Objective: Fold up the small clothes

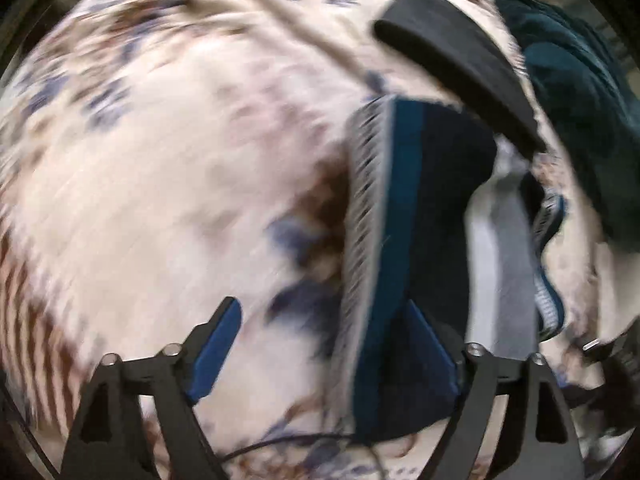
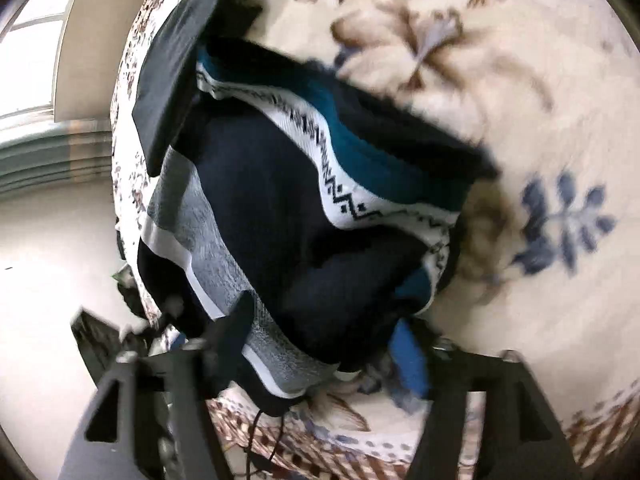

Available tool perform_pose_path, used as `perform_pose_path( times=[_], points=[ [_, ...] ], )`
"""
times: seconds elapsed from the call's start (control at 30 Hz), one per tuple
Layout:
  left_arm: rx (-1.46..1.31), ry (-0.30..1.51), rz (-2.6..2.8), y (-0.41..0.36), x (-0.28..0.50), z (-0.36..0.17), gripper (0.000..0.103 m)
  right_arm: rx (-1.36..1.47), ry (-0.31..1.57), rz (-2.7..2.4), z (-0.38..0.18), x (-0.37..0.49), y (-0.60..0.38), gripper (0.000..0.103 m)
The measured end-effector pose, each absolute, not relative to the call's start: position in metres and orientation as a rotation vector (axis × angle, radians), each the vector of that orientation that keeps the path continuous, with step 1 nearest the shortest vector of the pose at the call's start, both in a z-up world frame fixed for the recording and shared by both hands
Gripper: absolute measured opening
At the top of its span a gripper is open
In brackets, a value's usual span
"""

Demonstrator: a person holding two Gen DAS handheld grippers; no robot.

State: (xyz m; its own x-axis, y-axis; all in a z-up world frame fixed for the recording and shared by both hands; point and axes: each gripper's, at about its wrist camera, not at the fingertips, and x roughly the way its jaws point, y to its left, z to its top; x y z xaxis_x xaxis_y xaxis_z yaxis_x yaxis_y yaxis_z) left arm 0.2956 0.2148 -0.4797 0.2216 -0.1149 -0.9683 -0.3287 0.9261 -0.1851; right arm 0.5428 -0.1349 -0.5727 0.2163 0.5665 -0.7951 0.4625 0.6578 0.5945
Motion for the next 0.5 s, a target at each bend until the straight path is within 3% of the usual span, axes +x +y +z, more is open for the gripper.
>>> perform_pose_path(
  times=[0.03, 0.17, 0.23, 0.3, 0.5],
  points=[
    [-0.36, 1.357, 0.222, 0.216, 0.282, -0.484, 0.094, 0.907, 1.413, 0.088, -0.569, 0.544, -0.134, 0.075],
    [-0.336, 1.423, 0.38, 0.221, 0.26, -0.517, 0.095, 0.744, 1.349, 0.043, -0.537, 0.553, -0.162, 0.092],
    [-0.356, 1.452, 0.416, 0.225, 0.257, -0.537, 0.095, 0.677, 1.318, 0.044, -0.534, 0.559, -0.183, 0.094],
    [-0.381, 1.457, 0.425, 0.228, 0.258, -0.551, 0.102, 0.637, 1.303, 0.062, -0.546, 0.581, -0.192, 0.096],
    [-0.408, 1.455, 0.425, 0.227, 0.267, -0.559, 0.103, 0.618, 1.422, 0.247, -0.601, 0.656, -0.185, 0.096]
  ],
)
